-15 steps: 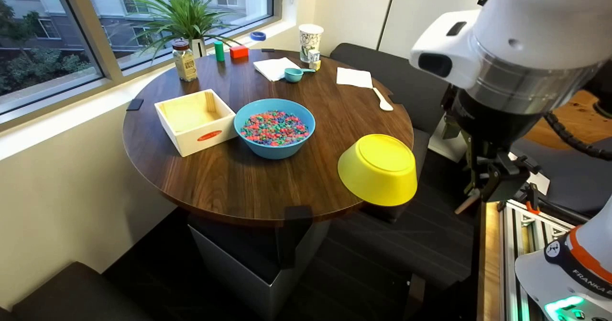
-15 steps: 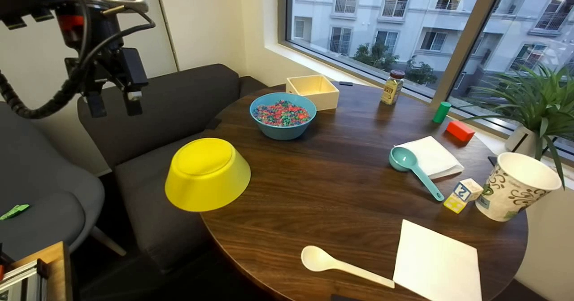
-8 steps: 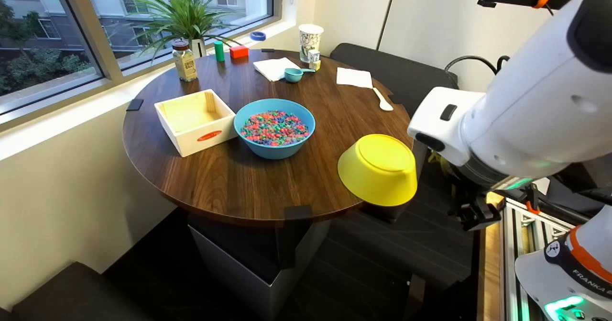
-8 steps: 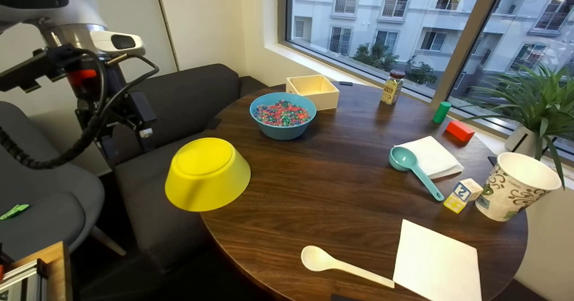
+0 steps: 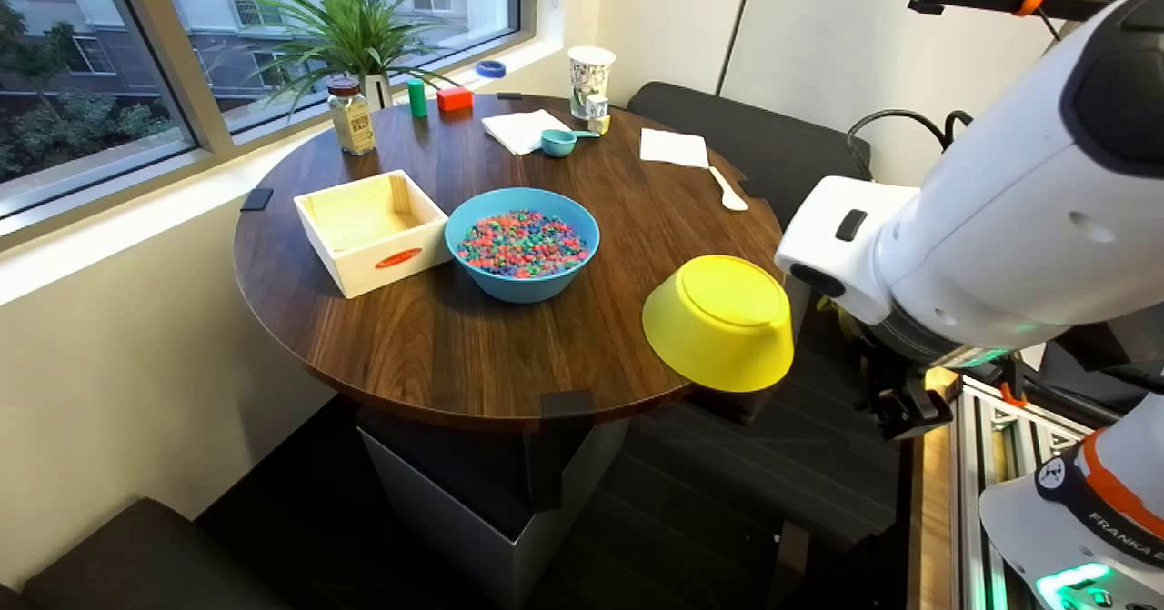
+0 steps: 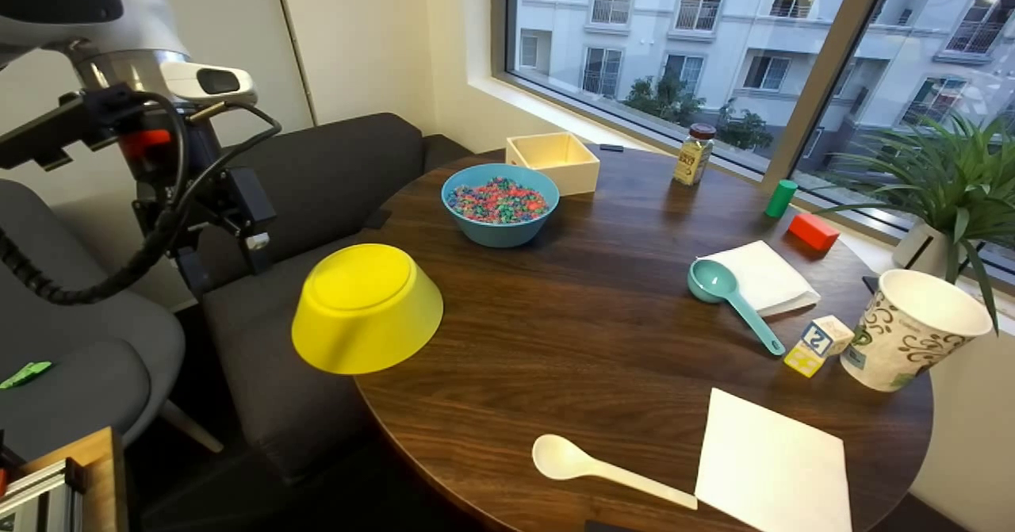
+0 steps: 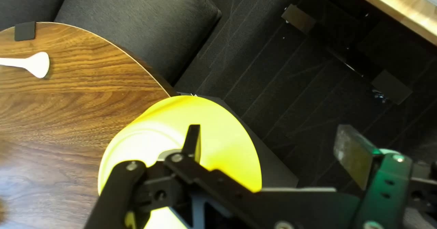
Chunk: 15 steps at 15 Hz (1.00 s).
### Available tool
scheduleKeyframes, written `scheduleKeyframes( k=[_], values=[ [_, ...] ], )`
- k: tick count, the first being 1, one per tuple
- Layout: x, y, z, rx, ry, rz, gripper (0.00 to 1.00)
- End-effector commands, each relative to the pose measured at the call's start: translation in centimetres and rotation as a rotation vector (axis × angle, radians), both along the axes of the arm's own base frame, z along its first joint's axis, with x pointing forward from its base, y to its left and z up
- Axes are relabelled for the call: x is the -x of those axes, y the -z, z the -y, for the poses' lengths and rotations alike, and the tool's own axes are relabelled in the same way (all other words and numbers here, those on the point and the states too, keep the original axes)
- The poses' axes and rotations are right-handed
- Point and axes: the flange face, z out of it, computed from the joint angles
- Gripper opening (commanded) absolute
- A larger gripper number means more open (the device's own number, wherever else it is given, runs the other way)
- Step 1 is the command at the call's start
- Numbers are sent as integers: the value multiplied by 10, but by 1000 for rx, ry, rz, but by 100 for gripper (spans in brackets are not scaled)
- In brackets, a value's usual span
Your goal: Put the yellow bowl upright
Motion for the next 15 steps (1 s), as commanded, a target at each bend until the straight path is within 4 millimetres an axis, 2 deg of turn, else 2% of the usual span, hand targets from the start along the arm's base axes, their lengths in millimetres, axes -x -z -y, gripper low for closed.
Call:
scheduleKeyframes(
  k=[1, 6, 15],
  values=[
    [5, 20, -4, 73, -10, -7, 100],
    [8, 35, -11, 207, -76, 70, 100],
    [29, 71, -16, 425, -188, 156, 100]
  ],
)
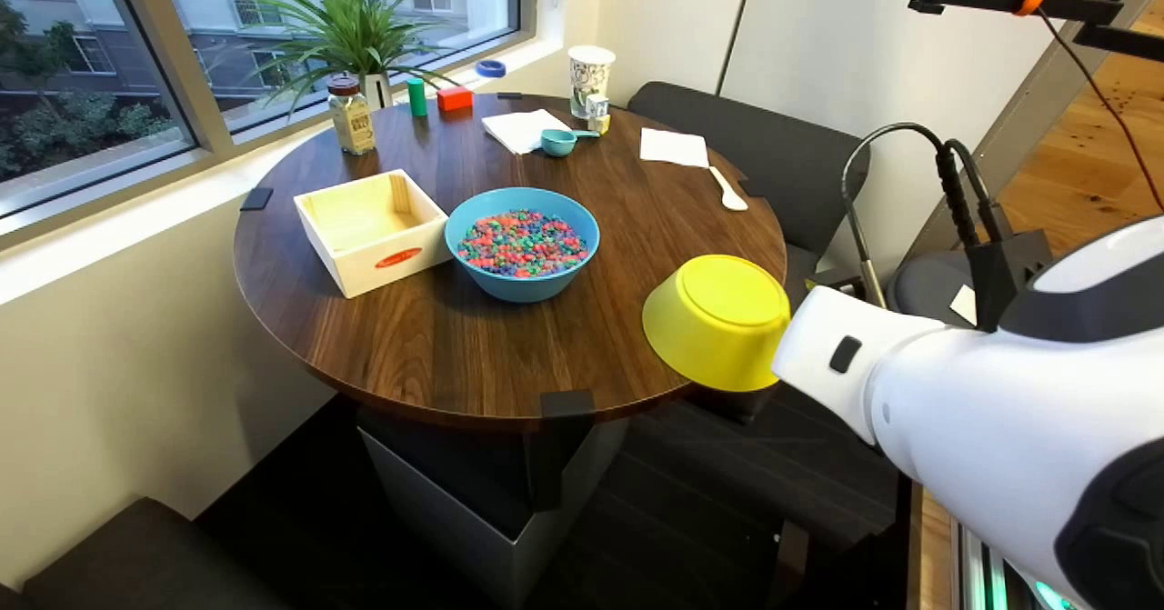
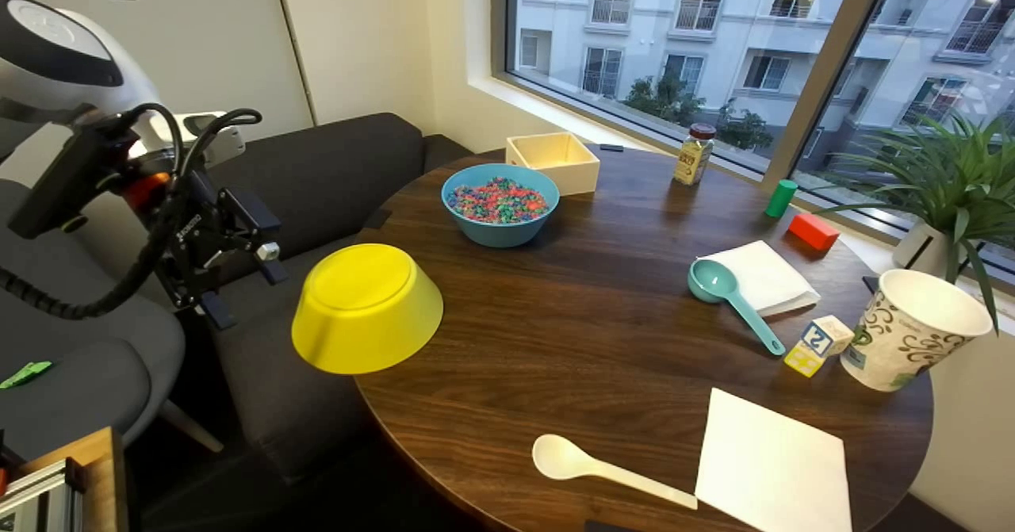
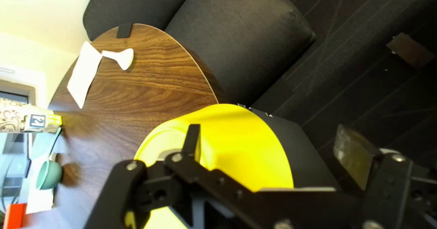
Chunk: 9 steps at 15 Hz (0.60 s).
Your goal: Put the yellow bowl upright
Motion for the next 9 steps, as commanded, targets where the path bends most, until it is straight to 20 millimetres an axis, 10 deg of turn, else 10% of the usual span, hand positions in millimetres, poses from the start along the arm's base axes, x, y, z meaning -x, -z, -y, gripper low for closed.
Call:
scheduleKeyframes(
  k=[1, 9],
  values=[
    [12, 15, -2, 102, -40, 39, 100],
    [19, 36, 6, 154, -38, 40, 100]
  ],
)
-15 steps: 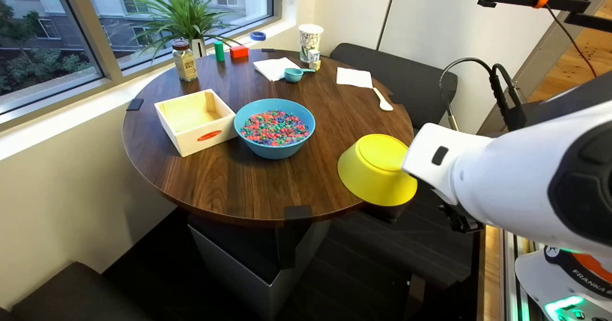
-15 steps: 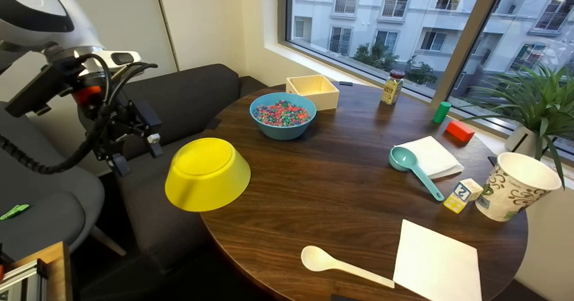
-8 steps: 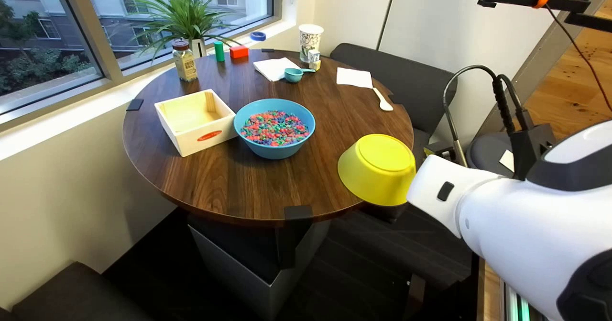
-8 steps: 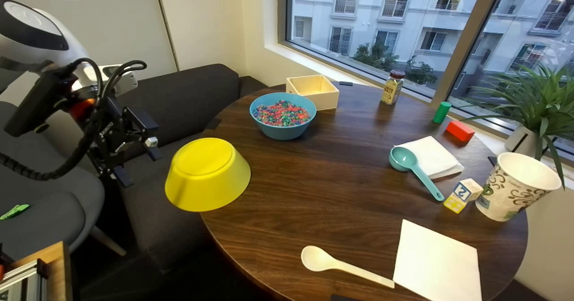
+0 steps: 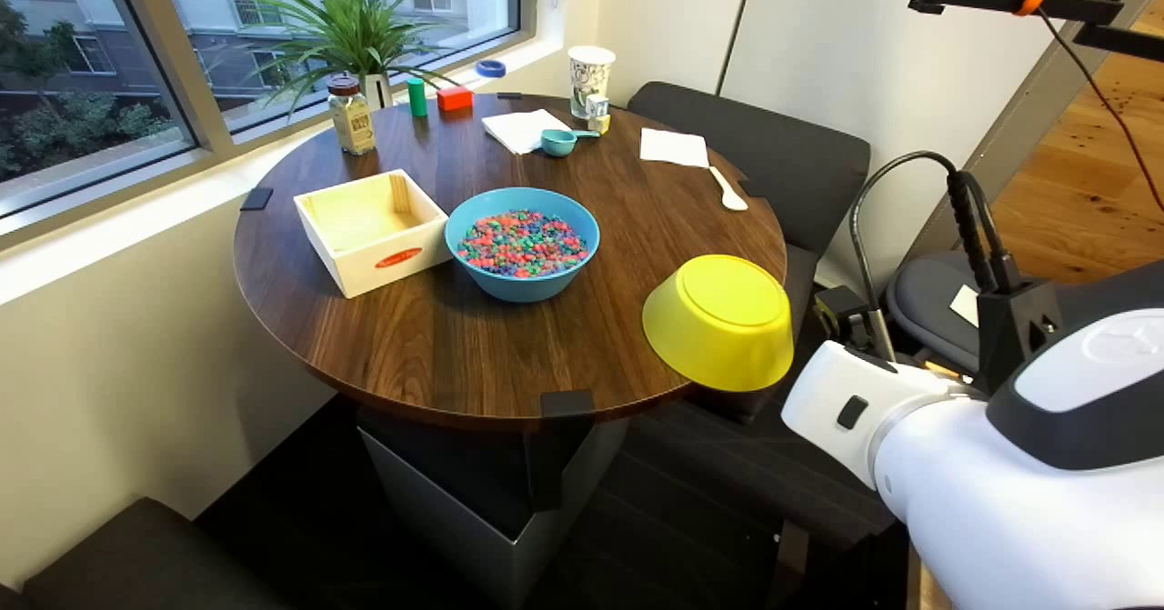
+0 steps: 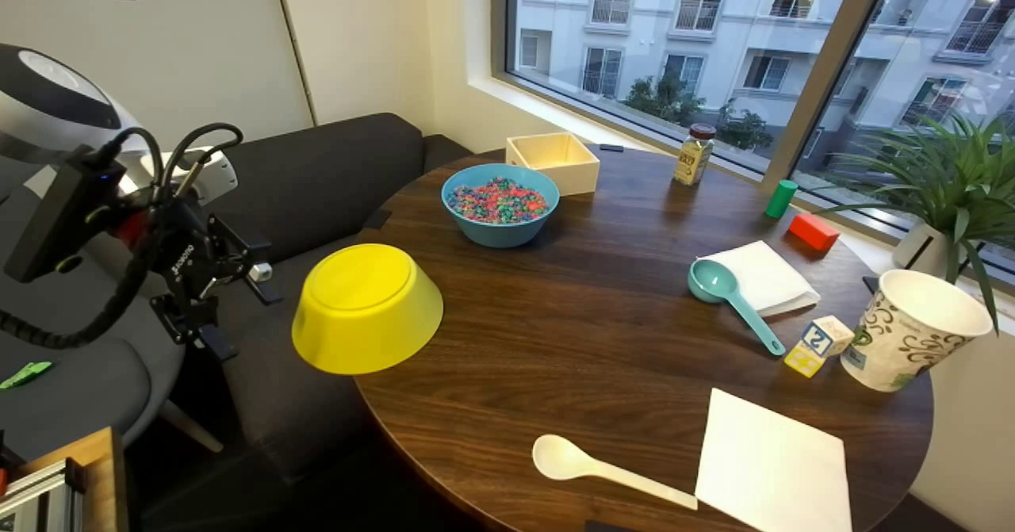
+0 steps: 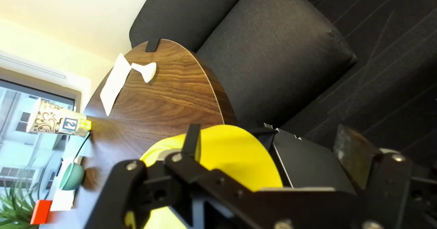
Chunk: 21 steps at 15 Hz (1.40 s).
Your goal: Put the yellow bowl upright
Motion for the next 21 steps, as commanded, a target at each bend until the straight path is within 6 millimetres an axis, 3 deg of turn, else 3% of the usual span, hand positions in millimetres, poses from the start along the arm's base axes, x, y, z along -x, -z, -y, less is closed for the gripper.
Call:
scheduleKeyframes(
  k=[1, 5, 7, 21],
  values=[
    [-1, -1, 0, -1, 3, 0, 100],
    [-3, -3, -1, -5, 5, 5, 100],
    [-4, 7, 5, 38, 6, 11, 100],
    [-10, 24, 1, 88, -24, 167, 100]
  ],
)
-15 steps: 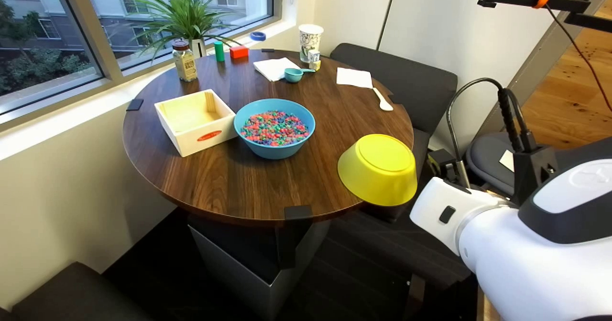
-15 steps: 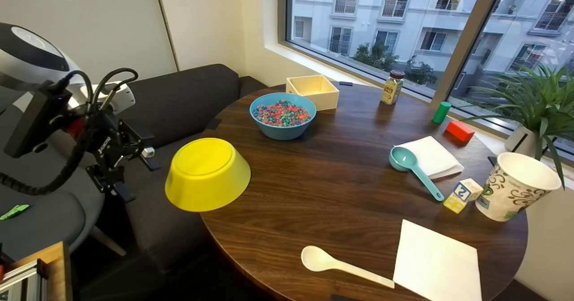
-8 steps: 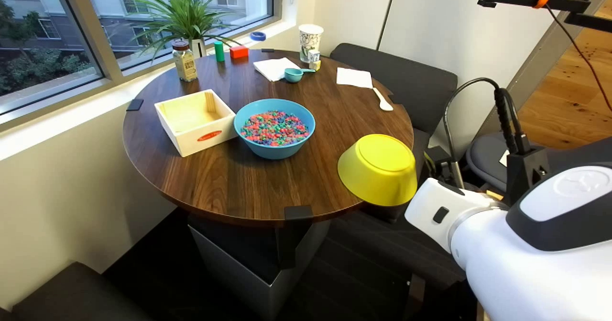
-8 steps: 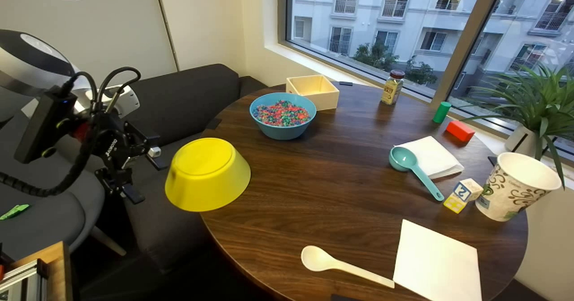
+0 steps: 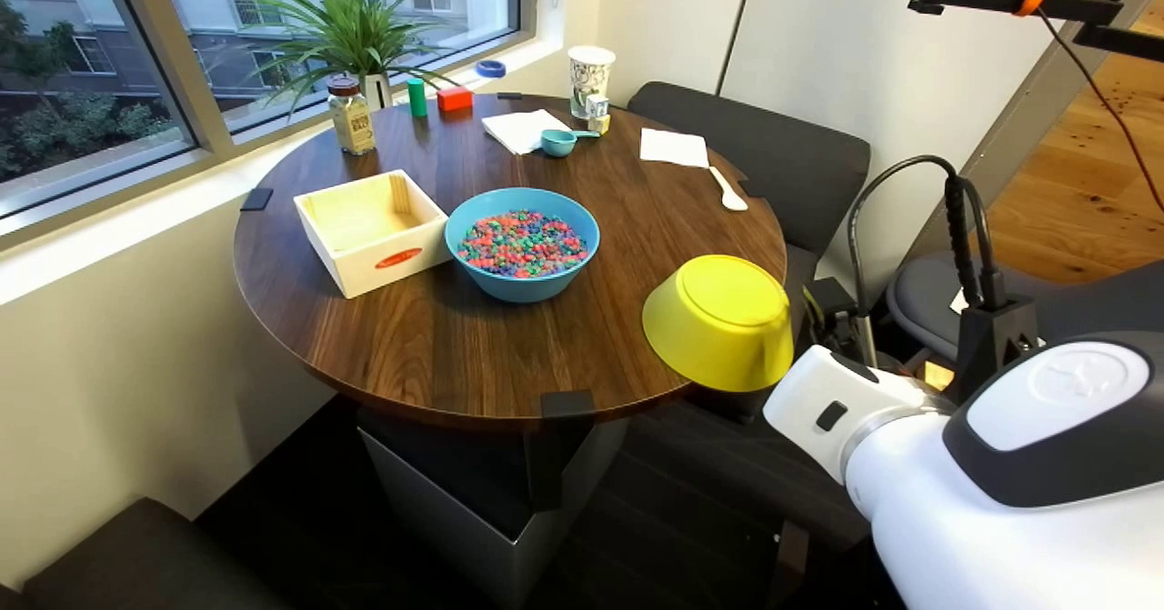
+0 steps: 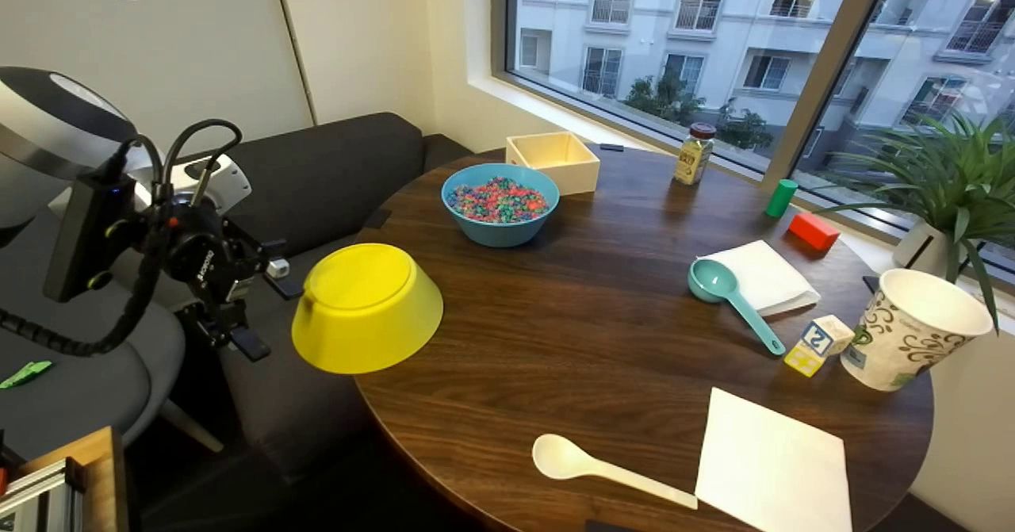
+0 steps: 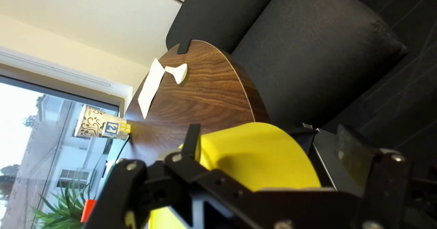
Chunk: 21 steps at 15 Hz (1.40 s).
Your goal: Put the yellow bowl upright
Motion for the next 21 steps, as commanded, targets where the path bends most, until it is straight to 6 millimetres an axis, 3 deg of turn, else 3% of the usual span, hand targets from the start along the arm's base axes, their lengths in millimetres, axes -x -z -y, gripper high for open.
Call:
scheduleKeyframes(
  k=[1, 21],
  values=[
    [2, 8, -6, 12, -26, 48, 100],
    [3, 29, -13, -9, -157, 140, 100]
  ],
)
